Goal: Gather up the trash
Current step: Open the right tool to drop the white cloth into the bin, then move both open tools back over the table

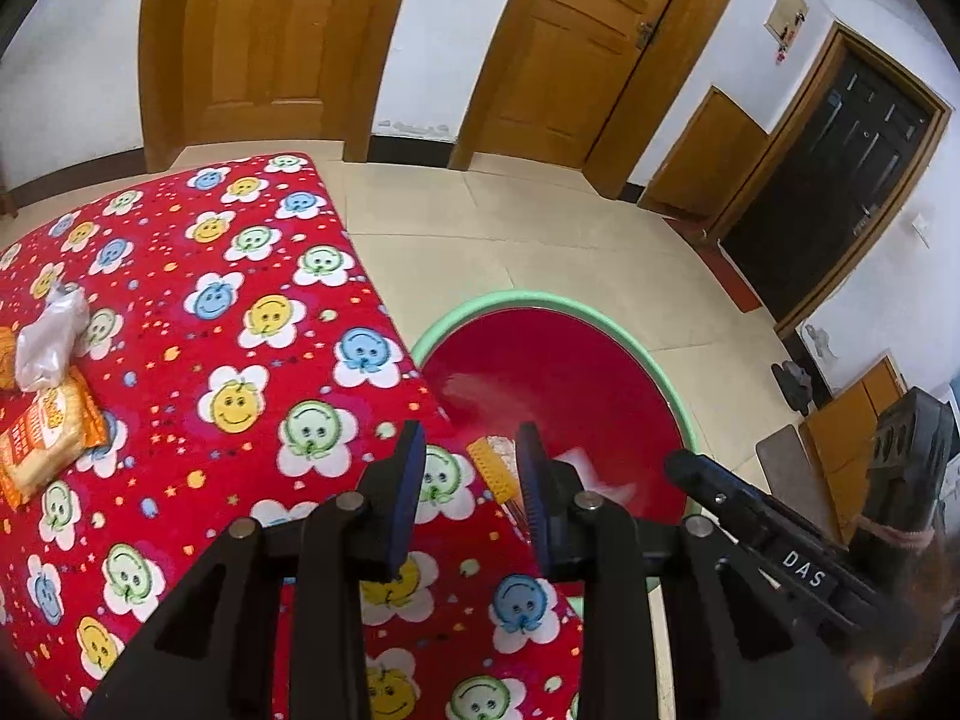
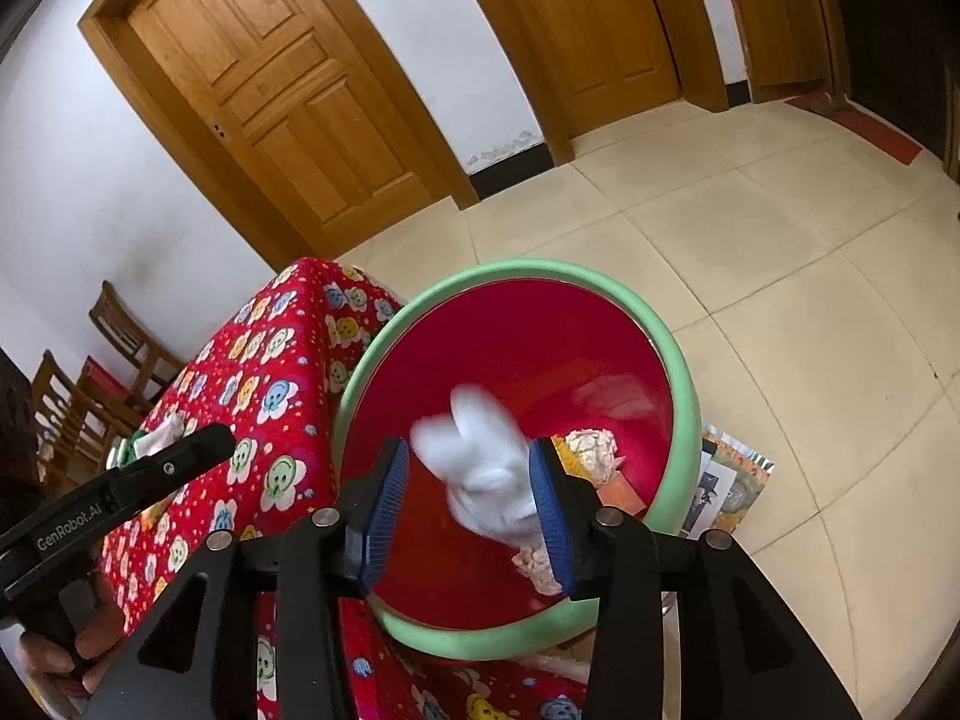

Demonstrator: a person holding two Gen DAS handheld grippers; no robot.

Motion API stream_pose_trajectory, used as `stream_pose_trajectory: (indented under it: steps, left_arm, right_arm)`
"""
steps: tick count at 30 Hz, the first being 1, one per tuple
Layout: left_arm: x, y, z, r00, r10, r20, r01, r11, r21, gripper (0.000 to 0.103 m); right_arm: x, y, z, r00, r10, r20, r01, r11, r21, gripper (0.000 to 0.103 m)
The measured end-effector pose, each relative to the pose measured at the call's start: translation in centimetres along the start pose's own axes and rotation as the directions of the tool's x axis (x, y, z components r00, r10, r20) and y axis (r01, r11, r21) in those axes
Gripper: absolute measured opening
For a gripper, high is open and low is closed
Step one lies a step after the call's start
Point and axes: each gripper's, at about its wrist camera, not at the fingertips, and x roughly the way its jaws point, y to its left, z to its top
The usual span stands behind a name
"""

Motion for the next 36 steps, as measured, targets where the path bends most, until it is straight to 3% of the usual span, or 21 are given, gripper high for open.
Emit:
stream_pose_trajectory:
  steps: [19, 36]
  left_arm:
    - [-4.3, 7.1, 0.2, 0.99, 0.12, 0.07, -0.111, 0.987, -0.116, 0.03]
    - [-9.3, 18.4, 1.4, 0.945, 0.312, 0.097, -0.283, 0.931, -0.231, 0.032]
  right_arm:
    - [-0.8, 1.8, 0.0, 1.0, 0.012, -0.004, -0.012, 1.0, -0.01, 0.048]
    - [-1.7, 8.1, 1.8, 0.999, 0.048, 0.024, -0.046, 0.993, -0.107, 0.051]
